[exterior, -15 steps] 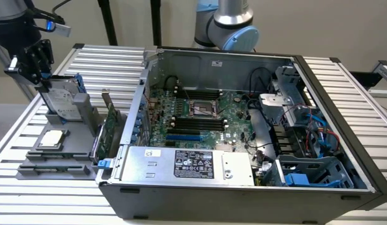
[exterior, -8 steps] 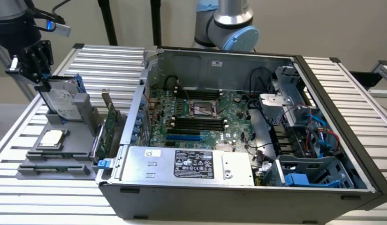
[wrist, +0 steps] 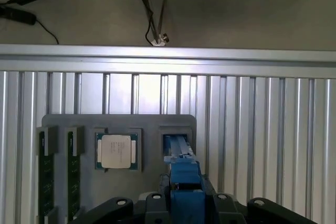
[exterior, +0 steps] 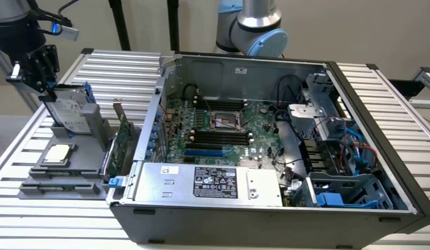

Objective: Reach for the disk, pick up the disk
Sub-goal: 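Pick up the disk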

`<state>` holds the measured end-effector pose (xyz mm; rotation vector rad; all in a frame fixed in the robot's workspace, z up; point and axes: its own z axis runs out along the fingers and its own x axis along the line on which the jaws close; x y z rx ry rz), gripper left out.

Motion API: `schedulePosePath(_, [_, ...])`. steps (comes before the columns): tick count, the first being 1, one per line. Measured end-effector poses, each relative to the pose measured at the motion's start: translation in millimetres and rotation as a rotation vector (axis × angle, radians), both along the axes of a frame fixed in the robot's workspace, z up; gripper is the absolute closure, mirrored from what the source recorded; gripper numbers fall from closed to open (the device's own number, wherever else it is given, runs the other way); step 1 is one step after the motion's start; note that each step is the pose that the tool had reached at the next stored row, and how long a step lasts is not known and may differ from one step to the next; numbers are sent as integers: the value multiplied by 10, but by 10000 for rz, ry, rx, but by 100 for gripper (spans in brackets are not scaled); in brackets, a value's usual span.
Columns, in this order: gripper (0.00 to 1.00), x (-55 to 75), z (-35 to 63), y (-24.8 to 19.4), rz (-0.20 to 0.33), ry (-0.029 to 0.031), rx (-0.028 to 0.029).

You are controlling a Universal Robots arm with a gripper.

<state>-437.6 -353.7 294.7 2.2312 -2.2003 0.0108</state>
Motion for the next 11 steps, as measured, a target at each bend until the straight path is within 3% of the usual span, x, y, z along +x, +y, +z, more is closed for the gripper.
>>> schedulePosePath(11, [67, 0, 31, 0, -1, 0, 0])
